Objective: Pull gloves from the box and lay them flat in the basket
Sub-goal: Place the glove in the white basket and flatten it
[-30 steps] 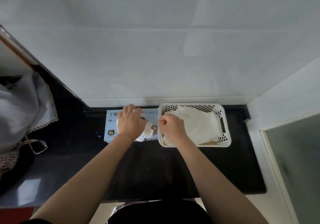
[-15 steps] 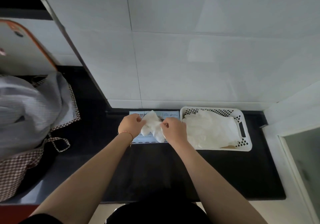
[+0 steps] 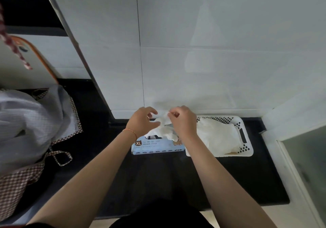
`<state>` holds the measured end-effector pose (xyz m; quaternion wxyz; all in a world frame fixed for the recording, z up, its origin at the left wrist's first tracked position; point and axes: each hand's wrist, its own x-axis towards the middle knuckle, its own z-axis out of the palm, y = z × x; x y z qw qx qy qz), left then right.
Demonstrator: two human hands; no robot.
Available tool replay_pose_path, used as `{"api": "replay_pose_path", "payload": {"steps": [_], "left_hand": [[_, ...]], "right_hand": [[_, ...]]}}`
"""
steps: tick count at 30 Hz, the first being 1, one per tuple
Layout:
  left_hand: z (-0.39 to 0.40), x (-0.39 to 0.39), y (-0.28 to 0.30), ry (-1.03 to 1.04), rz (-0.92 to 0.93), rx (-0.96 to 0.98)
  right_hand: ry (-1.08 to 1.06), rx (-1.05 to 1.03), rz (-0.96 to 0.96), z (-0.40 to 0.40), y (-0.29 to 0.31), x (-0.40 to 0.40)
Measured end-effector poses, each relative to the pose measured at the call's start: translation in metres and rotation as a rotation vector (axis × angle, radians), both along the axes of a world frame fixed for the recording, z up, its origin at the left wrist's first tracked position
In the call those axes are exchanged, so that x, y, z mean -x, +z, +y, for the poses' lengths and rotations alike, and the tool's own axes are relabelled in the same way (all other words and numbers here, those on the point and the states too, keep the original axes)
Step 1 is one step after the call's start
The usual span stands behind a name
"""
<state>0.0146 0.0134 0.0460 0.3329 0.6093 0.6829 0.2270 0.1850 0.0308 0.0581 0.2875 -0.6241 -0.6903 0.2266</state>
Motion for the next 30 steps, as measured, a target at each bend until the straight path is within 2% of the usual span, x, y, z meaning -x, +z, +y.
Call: {"api": "replay_pose_path", "payload": {"steps": [2, 5, 9, 12, 15, 16, 18, 20, 21, 22, 24, 26, 28, 30], "left_hand": [[-0.001, -0.008, 0.000, -0.022, -0.037, -0.020], [0.000, -0.015, 0.003, 0.047, 0.004, -0.088], [0.003, -0.010, 0.014, 0.147, -0.120, -0.091], [0.008, -0.001, 0.023, 0.279, -0.380, 0.005], [0.011, 0.000, 0.032, 0.523, -0.881, 0.143], [0.011, -0.001, 0.034, 0.591, -1.040, 0.198], [0.008, -0.004, 0.035, 0.663, -1.285, 0.294], [0.006, -0.006, 0.033, 0.680, -1.422, 0.334], [0.005, -0.008, 0.032, 0.675, -1.454, 0.342], [0.004, -0.010, 0.031, 0.670, -1.461, 0.354], [0.002, -0.014, 0.026, 0.645, -1.424, 0.392], [-0.003, -0.018, 0.021, 0.551, -1.284, 0.475], [-0.009, -0.018, 0.018, 0.335, -0.955, 0.615], [-0.012, -0.016, 0.019, 0.090, -0.537, 0.666]], "right_hand": [[0.040, -0.070, 0.020, 0.001, 0.012, 0.006], [0.055, -0.190, 0.054, 0.002, 0.026, 0.012], [-0.001, -0.169, 0.153, 0.005, 0.035, 0.005], [-0.050, 0.025, 0.278, 0.002, 0.043, -0.001], [-0.070, 0.182, 0.334, -0.001, 0.040, -0.001], [-0.083, 0.288, 0.381, -0.001, 0.037, 0.000], [-0.096, 0.614, 0.596, -0.001, 0.033, -0.001], [-0.022, 0.922, 0.842, -0.005, 0.032, -0.006], [0.032, 0.987, 0.904, -0.007, 0.031, -0.009], [0.059, 0.993, 0.939, -0.009, 0.029, -0.011], [-0.013, 0.879, 0.945, -0.008, 0.025, -0.012], [-0.137, 0.675, 0.755, -0.004, 0.029, -0.015], [-0.124, 0.508, 0.500, 0.000, 0.041, -0.025], [-0.029, 0.390, 0.351, 0.003, 0.054, -0.037]]}}
